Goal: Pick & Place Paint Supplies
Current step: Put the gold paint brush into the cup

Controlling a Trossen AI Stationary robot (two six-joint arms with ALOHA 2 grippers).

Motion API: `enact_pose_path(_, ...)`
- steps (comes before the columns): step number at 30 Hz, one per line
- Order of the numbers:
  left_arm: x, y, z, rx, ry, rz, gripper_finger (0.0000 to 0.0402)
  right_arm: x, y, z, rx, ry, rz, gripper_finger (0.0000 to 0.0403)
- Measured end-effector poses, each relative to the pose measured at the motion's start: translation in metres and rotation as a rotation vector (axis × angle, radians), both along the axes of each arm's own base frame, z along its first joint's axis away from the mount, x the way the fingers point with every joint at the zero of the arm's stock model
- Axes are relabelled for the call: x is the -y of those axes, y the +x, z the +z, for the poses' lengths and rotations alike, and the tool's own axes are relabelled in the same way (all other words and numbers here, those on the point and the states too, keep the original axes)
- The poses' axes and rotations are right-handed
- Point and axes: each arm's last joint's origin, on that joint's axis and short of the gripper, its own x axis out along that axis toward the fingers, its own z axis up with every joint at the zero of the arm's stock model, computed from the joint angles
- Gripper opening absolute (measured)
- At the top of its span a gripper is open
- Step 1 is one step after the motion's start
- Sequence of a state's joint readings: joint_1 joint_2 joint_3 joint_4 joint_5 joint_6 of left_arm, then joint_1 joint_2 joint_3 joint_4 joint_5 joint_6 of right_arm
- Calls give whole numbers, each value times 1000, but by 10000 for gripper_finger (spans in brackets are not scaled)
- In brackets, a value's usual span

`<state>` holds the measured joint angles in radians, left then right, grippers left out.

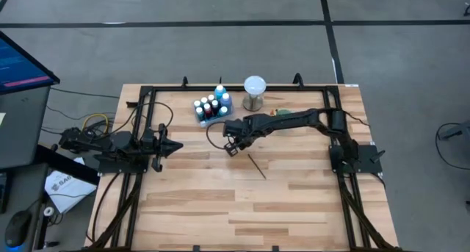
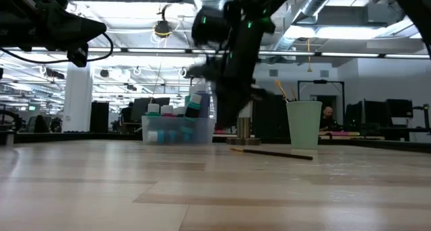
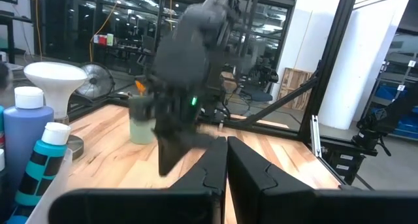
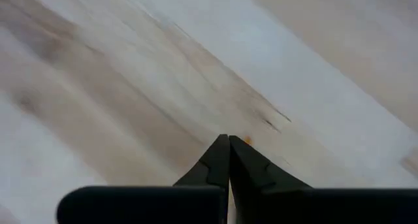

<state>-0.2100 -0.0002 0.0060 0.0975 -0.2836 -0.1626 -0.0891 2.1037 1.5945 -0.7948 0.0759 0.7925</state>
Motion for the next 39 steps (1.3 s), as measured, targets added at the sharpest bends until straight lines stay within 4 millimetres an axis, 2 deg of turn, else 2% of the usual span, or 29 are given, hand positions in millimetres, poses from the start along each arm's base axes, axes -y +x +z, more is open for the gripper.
enact_pose_path(6, 0, 0, 0, 0, 0, 0, 6, -9, -6, 32, 74, -25, 9, 1)
enact_pose_path(9, 0, 0, 0, 0, 0, 0, 6, -10, -8, 37, 75, -40, 55, 9)
enact_pose_path(13, 0, 0, 0, 0, 0, 0, 6, -10, -6, 29, 48, -50, 82, 53)
enact_pose_path(15, 0, 0, 0, 0, 0, 0, 6, -8, 0, 19, 54, -59, 81, 83)
enact_pose_path(17, 0, 0, 0, 0, 0, 0, 6, -4, -4, 5, -33, -50, 75, 114)
enact_pose_path(20, 0, 0, 0, 0, 0, 0, 6, -3, 0, -9, -55, -42, 54, 153)
enact_pose_path(23, 0, 0, 0, -1, 0, 0, 6, -2, 2, -29, -105, -36, 50, 177)
enact_pose_path(26, 0, 0, 0, -2, 0, 0, 6, -3, 3, -38, -135, -31, 57, 186)
enact_pose_path(29, 0, 0, 0, -2, 0, 0, 6, -6, 3, -46, -164, -29, 63, 179)
enact_pose_path(31, 0, 0, 0, 1, 0, 0, 6, -6, 3, -49, -178, -26, 47, 159)
enact_pose_path(37, 0, 0, 0, 0, 0, 0, 6, -8, 1, -50, -193, -13, 48, 36)
enact_pose_path(39, 0, 0, 0, 1, 0, 0, 6, -8, 1, -50, -196, -10, 55, 10)
